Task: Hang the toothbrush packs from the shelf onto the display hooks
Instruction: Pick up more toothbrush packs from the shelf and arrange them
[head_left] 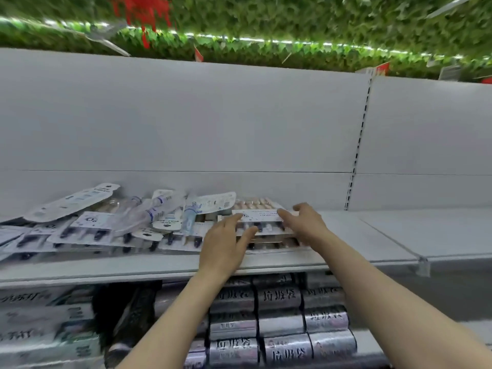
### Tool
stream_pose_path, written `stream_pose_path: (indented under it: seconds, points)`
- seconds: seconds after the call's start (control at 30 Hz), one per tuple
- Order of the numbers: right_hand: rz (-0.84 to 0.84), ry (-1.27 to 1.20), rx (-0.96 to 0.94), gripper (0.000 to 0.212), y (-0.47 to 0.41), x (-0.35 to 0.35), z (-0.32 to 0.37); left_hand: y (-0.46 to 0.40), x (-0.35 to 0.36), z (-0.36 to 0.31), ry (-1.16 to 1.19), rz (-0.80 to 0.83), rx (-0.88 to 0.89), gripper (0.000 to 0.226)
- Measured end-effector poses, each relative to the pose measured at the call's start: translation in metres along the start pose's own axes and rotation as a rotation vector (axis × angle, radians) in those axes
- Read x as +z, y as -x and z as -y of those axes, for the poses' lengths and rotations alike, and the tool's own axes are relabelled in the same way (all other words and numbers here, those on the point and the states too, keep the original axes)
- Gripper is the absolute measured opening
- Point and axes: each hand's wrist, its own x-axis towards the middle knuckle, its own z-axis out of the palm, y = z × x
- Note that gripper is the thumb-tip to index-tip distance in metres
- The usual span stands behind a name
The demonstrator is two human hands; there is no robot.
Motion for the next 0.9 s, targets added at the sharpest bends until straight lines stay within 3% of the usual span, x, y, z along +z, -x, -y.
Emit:
stream_pose_path:
  seconds: [0.13, 0.23, 0.43, 0.67, 0.73, 0.9]
  points:
    - [0.009, -0.454, 0.225, 0.07, -0.027, -0.025, -0.033, -0.002, 0.023, -0.028, 0.066, 0.035, -0.02, 0.058]
    - [0.074, -0.73, 0.323, 0.046, -0.033, -0.047, -0.048, -0.008, 0.037, -0.048, 0.097, 0.061, -0.046, 0.06]
    - [0.029, -0.996, 0.186, 0.035, -0.028, -0.069, -0.067, -0.027, 0.04, -0.088, 0.395, -0.008, -0.211, 0.077]
    - [0.173, -0.925, -0.11, 0.029, -0.009, -0.056, -0.031, -0.035, 0.011, -0.066, 0.774, -0.147, -0.425, 0.054]
    - [0.184, -0.809, -0.138, 0.035, -0.009, -0.043, -0.029, -0.027, 0.0, -0.049, 0.798, -0.236, -0.45, 0.041]
    - [0.188, -0.351, -0.14, 0.053, -0.01, -0.009, -0.034, -0.01, -0.026, 0.006, 0.708, -0.472, -0.487, 0.052]
